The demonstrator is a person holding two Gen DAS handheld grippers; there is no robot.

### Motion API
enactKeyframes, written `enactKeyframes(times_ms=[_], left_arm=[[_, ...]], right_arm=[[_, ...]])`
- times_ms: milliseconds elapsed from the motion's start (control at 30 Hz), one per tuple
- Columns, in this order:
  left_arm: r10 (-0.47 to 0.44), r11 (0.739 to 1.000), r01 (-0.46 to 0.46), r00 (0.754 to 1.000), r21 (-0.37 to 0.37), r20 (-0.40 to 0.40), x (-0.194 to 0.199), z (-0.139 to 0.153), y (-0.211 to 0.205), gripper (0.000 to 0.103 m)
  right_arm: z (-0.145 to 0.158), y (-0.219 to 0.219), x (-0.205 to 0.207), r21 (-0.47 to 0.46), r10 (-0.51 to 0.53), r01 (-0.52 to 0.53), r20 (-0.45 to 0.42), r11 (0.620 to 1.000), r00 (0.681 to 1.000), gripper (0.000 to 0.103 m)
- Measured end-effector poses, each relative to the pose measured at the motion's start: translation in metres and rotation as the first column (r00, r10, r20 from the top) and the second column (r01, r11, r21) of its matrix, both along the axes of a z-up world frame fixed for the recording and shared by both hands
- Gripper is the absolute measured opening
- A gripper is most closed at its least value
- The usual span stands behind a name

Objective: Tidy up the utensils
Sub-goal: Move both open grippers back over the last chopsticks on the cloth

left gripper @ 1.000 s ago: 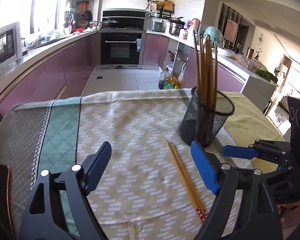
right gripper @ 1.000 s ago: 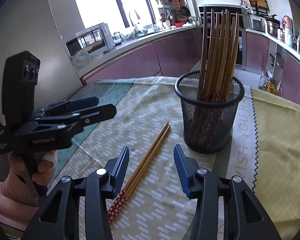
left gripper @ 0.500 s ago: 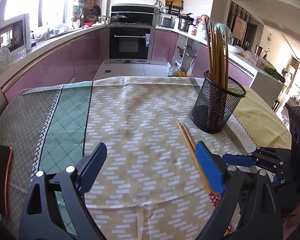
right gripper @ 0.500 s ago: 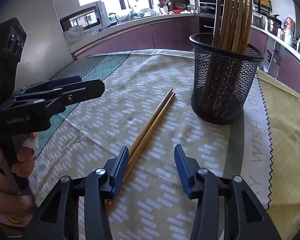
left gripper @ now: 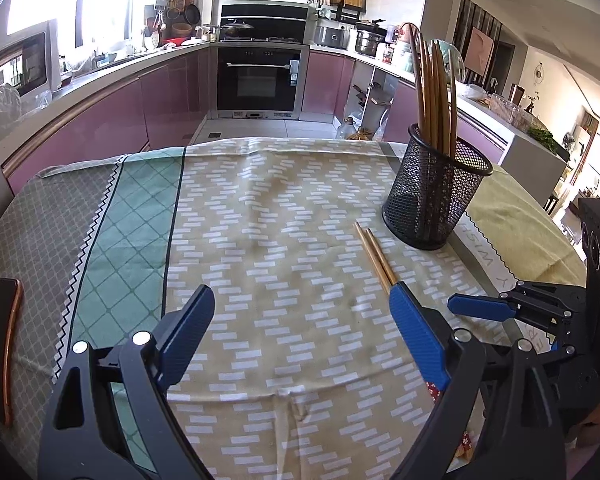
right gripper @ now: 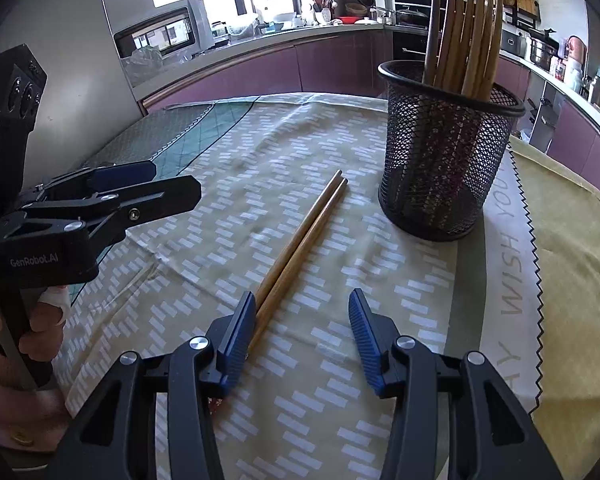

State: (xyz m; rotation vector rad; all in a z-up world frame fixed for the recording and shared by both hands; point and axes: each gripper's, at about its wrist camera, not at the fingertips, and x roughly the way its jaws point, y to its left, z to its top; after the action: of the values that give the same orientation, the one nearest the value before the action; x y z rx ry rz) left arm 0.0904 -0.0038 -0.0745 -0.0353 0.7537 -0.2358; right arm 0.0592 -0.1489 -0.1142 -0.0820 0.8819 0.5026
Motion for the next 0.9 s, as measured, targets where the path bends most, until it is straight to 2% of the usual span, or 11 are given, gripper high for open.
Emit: enactKeyframes(times_ms=[200, 267, 633, 700, 900], left_arm=[[-0.003, 1.000, 0.003, 1.000, 0.002, -0.005, 0.000, -0.001, -0.001, 0.087], [-0.005, 1.000, 0.005, 1.000, 0.002, -0.009, 0.000, -0.003, -0.001, 0.087], [-0.011, 1.000, 0.011, 1.000, 0.000, -0.024, 0.001, -0.007, -0.002, 0.083], [-0.017, 1.000, 0.017, 0.999, 0.000, -0.028, 0.001, -0.008, -0.003, 0.082], [-0.067, 0.998, 0.068, 0.997, 0.003, -0.039, 0.001, -0.009, -0.012, 0.076]], right_arm=[[0.000, -0.002, 0.004, 0.003, -0.011, 0.012, -0.008, 1.000, 1.000, 0.046], [0.000, -0.003, 0.004, -0.003, -0.014, 0.014, -0.008, 1.000, 1.000, 0.050], [-0.001, 0.000, 0.009, -0.029, -0.024, 0.023, -0.013, 0.999, 1.000, 0.050], [-0.002, -0.003, 0.009, -0.033, -0.029, 0.029, -0.016, 0.999, 0.999, 0.045], [-0.002, -0.012, 0.010, -0.006, -0.035, 0.034, -0.035, 0.999, 0.999, 0.040]])
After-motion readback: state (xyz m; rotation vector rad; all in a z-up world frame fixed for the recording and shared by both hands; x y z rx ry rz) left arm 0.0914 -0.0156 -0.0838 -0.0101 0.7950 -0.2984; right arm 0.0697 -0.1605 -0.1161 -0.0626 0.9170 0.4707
